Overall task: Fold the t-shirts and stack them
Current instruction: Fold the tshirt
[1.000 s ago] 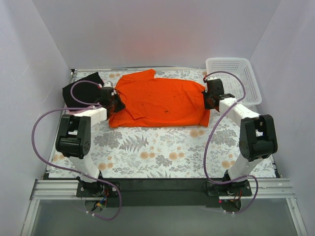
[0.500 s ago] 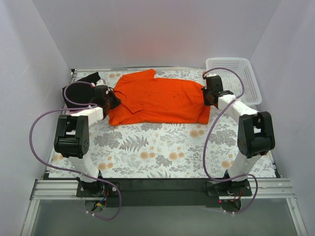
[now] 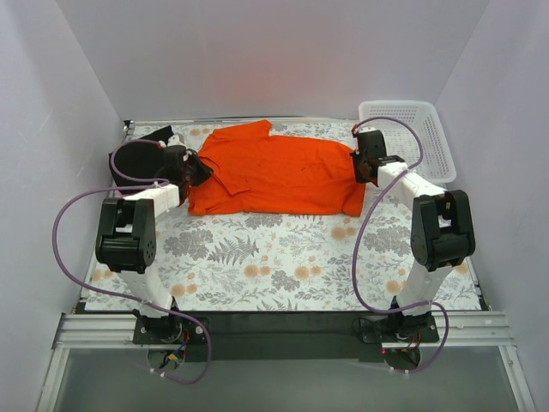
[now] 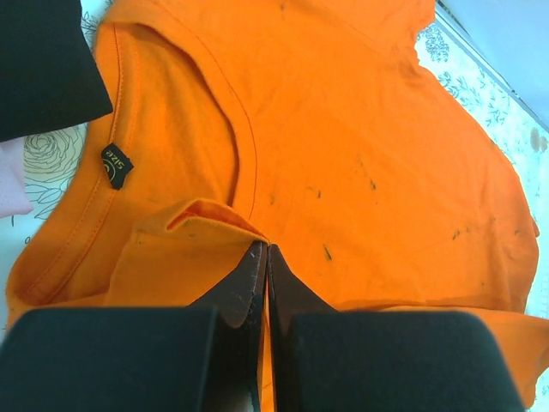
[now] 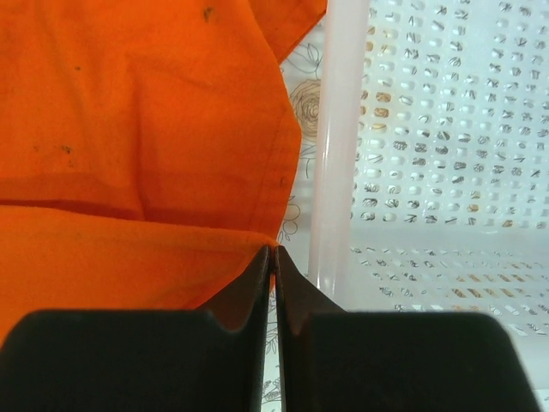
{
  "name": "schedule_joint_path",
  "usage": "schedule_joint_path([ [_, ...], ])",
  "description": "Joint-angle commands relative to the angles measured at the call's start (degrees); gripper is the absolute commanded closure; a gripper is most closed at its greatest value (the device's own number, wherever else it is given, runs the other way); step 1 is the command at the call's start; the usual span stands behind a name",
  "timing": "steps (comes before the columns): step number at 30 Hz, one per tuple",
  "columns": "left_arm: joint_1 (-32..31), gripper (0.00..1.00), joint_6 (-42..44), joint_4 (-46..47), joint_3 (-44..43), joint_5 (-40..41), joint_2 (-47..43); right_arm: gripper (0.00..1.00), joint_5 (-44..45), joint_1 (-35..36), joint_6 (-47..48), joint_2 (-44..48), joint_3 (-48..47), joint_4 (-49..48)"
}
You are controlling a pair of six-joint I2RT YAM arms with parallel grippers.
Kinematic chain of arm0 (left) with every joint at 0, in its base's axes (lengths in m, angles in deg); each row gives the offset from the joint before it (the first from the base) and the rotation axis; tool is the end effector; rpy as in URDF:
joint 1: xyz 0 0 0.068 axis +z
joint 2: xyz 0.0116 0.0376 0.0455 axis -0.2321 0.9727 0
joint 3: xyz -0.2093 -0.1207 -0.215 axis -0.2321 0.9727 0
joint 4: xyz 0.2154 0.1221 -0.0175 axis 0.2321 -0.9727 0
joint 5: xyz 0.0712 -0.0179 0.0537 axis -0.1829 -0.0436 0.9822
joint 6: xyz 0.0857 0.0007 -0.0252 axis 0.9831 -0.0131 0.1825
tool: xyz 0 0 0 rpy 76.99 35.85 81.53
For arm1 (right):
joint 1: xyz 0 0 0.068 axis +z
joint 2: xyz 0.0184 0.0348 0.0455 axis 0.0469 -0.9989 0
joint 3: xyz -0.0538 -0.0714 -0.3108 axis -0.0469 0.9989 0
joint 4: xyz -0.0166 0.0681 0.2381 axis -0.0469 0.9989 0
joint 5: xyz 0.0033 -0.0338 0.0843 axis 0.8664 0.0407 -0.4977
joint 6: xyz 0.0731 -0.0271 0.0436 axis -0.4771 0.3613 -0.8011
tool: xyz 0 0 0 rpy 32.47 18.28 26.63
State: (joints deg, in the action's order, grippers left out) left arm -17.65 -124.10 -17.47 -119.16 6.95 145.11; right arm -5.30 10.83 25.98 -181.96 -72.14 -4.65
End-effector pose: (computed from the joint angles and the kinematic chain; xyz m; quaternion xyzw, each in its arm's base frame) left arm 0.4204 -0.0409 0.2201 -0.4722 0.7378 -0.3419 0.3404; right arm 0.4160 0.0758 0.2479 -0.0611 0.9133 -0.0975 0.3908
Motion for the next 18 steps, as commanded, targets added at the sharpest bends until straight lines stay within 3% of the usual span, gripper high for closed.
schedule_joint_path([
  [1, 0.36, 1.0, 0.26, 1.72, -0.96, -0.84, -1.07, 0.99, 1.57, -0.25, 0.79, -0.46, -4.31, -0.11],
  [6, 0.36, 1.0, -0.09, 5.41, 1.42, -0.05, -3.44, 0.99, 2.01, -0.25, 1.14, -0.9, -6.16, 0.5],
  [13, 0.36, 0.97, 1.31, 1.55, -3.14, -2.42, 0.94, 0.99, 0.79, -0.25, 1.05, -2.92, -7.75, 1.64],
  [14, 0.45, 0.86, 1.31, 1.46, -3.15, -2.25, 1.03, 0.95, 0.52, -0.25, 0.96, -3.01, -7.75, 1.73],
  [15, 0.45, 0.58, 1.31, 1.46, -3.15, -1.72, 1.04, 0.75, 0.26, -0.25, 0.96, -2.93, -7.75, 1.91],
  [17, 0.45, 0.34, 1.31, 1.55, -2.8, -1.46, -0.1, 0.59, -0.53, -0.25, 0.96, -2.58, -7.49, 1.91],
  [18, 0.36, 0.06, 1.31, 1.46, -2.8, -1.28, -0.63, 0.49, -1.41, -0.25, 0.96, -1.53, -7.31, 1.91],
])
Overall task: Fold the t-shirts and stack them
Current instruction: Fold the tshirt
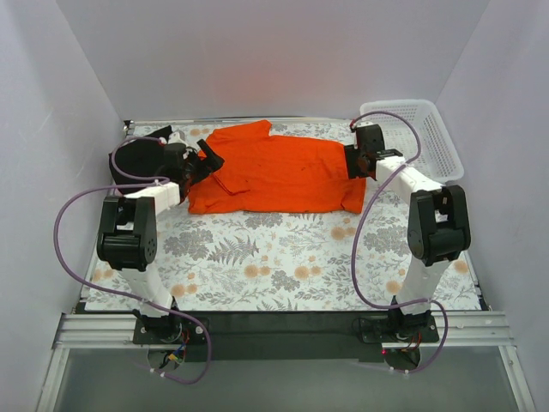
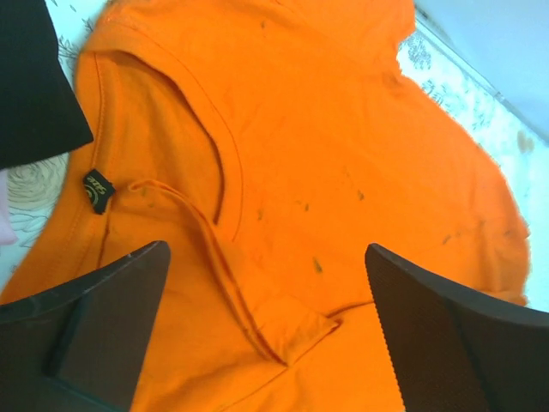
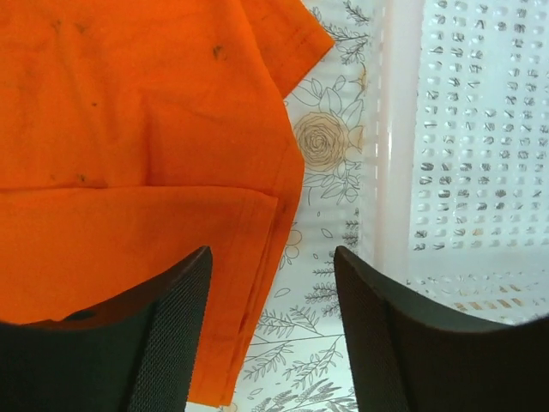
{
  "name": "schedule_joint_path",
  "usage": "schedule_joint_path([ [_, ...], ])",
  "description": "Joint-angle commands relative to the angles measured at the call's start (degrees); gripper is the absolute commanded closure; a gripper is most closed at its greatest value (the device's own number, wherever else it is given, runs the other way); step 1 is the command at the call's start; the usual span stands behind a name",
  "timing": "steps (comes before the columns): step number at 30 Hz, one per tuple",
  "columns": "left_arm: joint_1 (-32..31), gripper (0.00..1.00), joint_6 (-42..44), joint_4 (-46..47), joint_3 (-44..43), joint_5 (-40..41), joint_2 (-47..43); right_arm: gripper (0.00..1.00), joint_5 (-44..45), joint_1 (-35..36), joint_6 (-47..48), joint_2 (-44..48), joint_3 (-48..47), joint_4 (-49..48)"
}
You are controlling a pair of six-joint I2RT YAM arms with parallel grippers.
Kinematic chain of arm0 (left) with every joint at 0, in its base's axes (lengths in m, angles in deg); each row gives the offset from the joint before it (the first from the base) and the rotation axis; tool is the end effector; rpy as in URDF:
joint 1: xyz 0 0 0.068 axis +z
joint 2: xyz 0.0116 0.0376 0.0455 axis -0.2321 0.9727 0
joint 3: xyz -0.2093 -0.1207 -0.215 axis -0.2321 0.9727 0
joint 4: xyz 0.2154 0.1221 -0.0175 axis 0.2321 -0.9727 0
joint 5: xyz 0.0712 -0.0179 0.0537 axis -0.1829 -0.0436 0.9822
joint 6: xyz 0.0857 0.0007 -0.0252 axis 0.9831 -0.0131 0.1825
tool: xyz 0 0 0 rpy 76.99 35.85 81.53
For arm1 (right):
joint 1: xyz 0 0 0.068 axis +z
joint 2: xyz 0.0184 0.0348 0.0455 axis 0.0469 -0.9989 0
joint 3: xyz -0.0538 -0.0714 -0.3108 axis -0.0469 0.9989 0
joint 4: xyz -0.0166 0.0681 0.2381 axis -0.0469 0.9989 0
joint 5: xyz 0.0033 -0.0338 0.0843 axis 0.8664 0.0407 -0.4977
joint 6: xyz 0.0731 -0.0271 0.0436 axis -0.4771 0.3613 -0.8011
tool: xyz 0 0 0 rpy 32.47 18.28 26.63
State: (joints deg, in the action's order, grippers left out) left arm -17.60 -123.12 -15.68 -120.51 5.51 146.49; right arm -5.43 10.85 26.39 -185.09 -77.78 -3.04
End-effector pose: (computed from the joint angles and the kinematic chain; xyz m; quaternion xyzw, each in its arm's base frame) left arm 0.4298 -0.0432 0.2224 -0.4558 0.7387 -0.3551 0.3471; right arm 0.4366 0.0810 0.2554 -0.0635 0.9103 -0.0966 0.3975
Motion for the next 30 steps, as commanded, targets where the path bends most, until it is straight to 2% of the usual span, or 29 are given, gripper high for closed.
schedule_joint_path([
  [1, 0.32, 0.05, 0.42, -0.42, -1.53, 0.08, -3.06, 0.45, -2.07, -0.18, 0.55, 2.21, -1.41, 0.29],
  [2, 0.32, 0.06, 0.51, -0.68, -1.53, 0.08, -3.76, 0.27, -2.86, -0.09, 0.37, 3.0, -1.06, 0.29],
  [3, 0.32, 0.05, 0.59, -0.86, -1.36, 0.08, -4.47, 0.02, -4.78, -0.09, 0.28, 5.01, -0.36, 0.12],
  [4, 0.41, 0.05, 0.68, -0.86, -1.09, -0.1, -6.04, 0.01, -5.93, -0.09, 0.2, 6.08, 0.34, -0.23],
  [9, -0.12, 0.05, -0.37, -0.25, 5.22, -1.77, -12.89, 0.04, -12.69, 0.35, -1.29, 13.98, 6.58, -2.6],
  [14, -1.0, 0.05, -2.3, 1.25, 14.1, -1.59, -18.7, 0.11, -15.26, 0.61, -3.93, 19.44, 18.27, -4.89],
  [18, -1.18, 0.05, -3.18, 1.51, 21.47, -1.68, -23.09, 0.26, -15.87, 0.61, -5.16, 22.95, 23.72, -6.3],
  [24, -1.26, 0.05, -1.78, 1.43, 24.31, -2.21, -23.55, 0.37, -16.31, 0.35, -4.81, 23.76, 28.12, -8.41],
  [30, -1.26, 0.05, -1.25, 0.9, 24.57, -2.47, -21.18, 0.4, -16.58, -0.27, -4.29, 23.05, 31.11, -12.88],
])
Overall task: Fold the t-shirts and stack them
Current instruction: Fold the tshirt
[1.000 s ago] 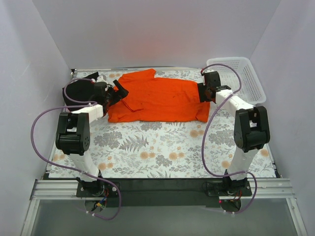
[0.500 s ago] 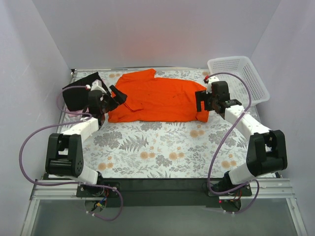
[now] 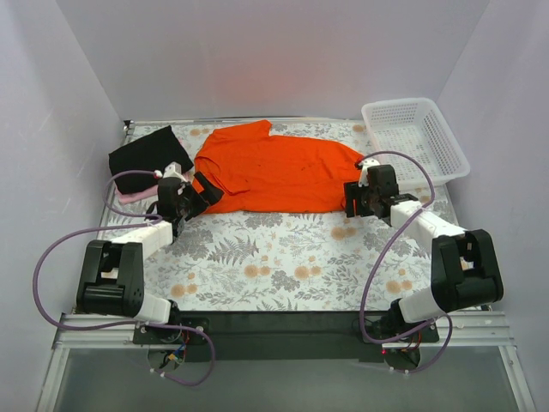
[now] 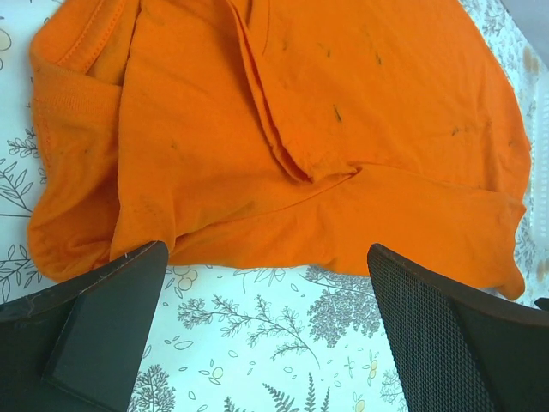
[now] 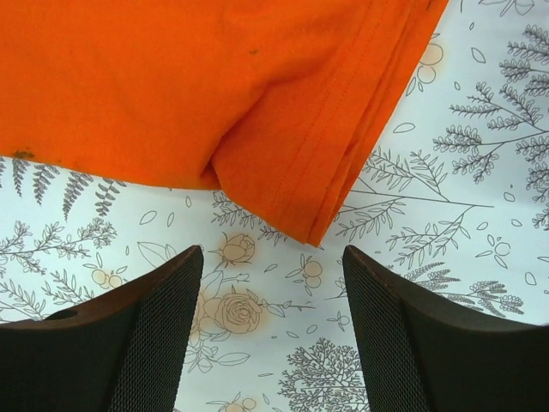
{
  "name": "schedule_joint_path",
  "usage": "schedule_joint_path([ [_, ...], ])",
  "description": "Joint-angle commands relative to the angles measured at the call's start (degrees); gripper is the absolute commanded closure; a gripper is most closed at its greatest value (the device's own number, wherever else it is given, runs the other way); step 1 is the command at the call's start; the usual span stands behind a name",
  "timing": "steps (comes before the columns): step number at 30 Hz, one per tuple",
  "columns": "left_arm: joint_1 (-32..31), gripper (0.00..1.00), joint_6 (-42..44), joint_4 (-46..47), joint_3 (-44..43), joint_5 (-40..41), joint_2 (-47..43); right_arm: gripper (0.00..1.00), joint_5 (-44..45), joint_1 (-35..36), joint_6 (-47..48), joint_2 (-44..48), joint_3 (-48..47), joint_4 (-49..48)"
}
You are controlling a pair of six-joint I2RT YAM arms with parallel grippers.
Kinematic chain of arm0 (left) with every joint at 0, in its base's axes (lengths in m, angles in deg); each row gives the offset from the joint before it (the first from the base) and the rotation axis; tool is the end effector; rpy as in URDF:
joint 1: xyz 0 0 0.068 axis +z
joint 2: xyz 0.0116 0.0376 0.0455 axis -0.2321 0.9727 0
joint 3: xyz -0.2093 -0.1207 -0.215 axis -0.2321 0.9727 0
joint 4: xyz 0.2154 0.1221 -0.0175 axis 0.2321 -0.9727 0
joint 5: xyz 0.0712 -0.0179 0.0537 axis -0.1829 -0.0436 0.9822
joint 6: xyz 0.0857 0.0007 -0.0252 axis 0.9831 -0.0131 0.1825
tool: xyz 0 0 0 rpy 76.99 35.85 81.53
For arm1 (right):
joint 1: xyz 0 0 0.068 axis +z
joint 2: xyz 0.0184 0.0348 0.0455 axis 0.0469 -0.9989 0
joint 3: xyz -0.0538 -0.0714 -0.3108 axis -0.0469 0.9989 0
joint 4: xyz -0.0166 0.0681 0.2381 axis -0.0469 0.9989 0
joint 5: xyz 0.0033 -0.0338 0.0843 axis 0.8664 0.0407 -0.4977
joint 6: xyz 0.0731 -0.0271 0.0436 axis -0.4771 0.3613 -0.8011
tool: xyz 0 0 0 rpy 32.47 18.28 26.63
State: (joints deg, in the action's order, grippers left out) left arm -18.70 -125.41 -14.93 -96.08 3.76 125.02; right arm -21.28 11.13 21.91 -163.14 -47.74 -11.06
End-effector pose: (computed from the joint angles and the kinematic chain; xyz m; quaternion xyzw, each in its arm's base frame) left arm 0.3017 -0.0422 0.2131 -0.4632 0.7441 -0.3648 0.3141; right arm 0.3067 0.0736 0.2304 -0.0846 0.9172 0.0461 0.3866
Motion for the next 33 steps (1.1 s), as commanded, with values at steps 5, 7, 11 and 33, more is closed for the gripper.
schedule_joint_path([
  [5, -0.08, 0.05, 1.48, -0.02, 0.14, -0.02, 1.08, 0.44, -0.9, -1.52, 0.37, -0.91, 1.08, -6.54],
  [7, -0.08, 0.05, 1.83, -0.54, 0.05, 0.42, 0.82, 0.44, -0.82, -2.04, 0.28, -1.53, 1.08, -6.89],
  [11, 0.0, 0.04, 2.19, -0.81, -0.04, 1.03, 0.55, 0.45, -3.01, -2.57, 0.28, -3.02, 0.91, -8.56],
  [33, 1.85, 0.03, 2.89, -1.43, -1.27, 4.55, 6.88, 0.99, -1.7, -3.37, 1.33, -6.1, 0.64, -7.51],
])
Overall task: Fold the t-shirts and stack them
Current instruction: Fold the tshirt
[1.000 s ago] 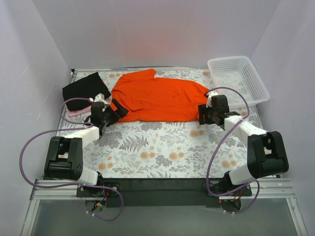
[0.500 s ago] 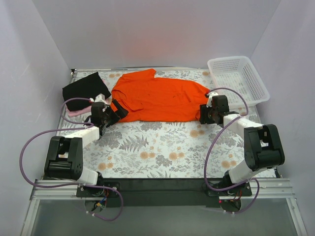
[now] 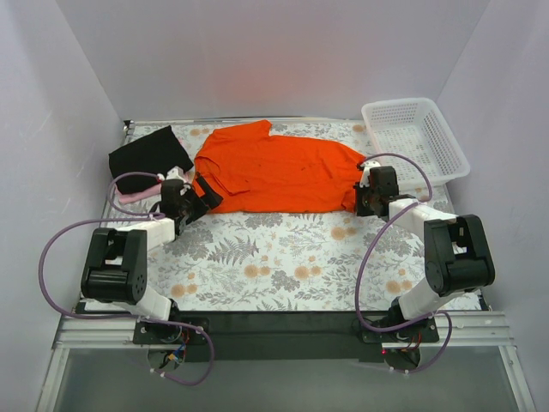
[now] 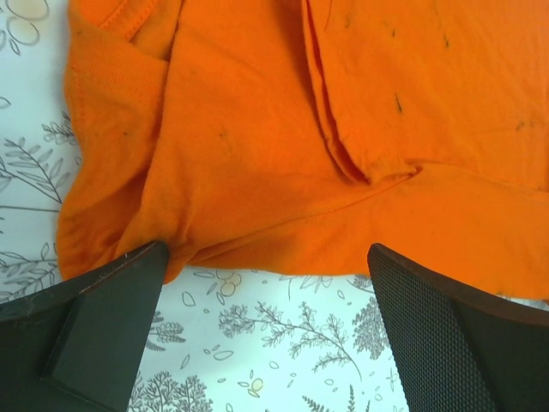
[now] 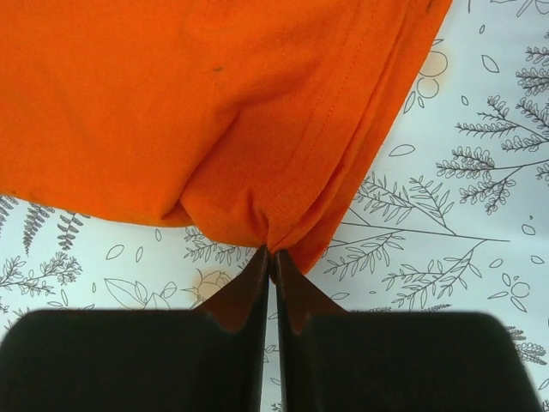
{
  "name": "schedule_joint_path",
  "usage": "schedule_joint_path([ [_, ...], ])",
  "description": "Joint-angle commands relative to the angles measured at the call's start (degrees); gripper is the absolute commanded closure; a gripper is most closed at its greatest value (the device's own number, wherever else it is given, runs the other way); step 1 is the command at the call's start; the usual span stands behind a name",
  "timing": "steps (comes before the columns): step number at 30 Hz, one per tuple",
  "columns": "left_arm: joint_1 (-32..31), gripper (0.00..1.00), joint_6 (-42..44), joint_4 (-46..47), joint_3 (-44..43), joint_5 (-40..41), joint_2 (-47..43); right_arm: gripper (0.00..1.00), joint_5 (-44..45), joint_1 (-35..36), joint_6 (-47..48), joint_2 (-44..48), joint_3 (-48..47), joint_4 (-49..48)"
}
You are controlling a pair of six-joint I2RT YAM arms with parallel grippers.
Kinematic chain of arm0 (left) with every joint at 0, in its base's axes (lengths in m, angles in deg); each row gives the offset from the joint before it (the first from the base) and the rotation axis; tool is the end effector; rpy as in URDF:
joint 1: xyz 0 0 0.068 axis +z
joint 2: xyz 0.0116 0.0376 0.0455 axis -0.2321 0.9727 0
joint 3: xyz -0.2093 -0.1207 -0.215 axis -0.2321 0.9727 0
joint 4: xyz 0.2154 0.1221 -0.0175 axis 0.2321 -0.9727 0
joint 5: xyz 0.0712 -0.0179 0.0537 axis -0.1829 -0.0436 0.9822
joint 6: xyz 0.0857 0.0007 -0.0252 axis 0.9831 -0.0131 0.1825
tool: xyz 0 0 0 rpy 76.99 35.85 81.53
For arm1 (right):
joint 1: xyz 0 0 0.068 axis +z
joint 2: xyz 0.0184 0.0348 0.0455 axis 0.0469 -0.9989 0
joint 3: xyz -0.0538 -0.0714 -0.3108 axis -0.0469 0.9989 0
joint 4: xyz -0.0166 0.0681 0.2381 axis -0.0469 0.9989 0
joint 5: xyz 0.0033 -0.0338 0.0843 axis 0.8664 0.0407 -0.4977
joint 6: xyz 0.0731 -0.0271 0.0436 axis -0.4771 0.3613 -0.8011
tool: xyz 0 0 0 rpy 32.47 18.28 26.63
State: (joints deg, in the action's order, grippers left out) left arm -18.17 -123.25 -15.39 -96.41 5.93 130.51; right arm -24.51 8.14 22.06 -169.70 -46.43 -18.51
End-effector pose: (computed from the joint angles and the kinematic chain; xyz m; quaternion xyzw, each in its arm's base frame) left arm 0.3116 -0.0372 0.1859 -0.4757 0.7635 -0.3189 0.2985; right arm 0.3298 0.0659 0.2022 -0.0728 0.9196 0.0609 0.3813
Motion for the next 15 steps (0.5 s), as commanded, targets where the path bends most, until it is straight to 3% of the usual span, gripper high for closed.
schedule_joint_path([
  [1, 1.59, 0.03, 0.55, -0.53, -0.85, 2.3, 1.83, 0.99, 1.71, -0.37, 1.36, 0.89, -0.76, 0.03],
  [8, 3.61, 0.03, -0.33, -0.26, -1.12, 1.95, 3.6, 0.99, 12.68, -0.46, 1.8, 4.93, -1.11, 6.71],
  [15, 4.23, 0.03, -0.24, -0.61, -0.42, 2.12, 2.54, 0.99, 18.24, -0.46, 1.45, 9.07, -0.15, 8.64],
])
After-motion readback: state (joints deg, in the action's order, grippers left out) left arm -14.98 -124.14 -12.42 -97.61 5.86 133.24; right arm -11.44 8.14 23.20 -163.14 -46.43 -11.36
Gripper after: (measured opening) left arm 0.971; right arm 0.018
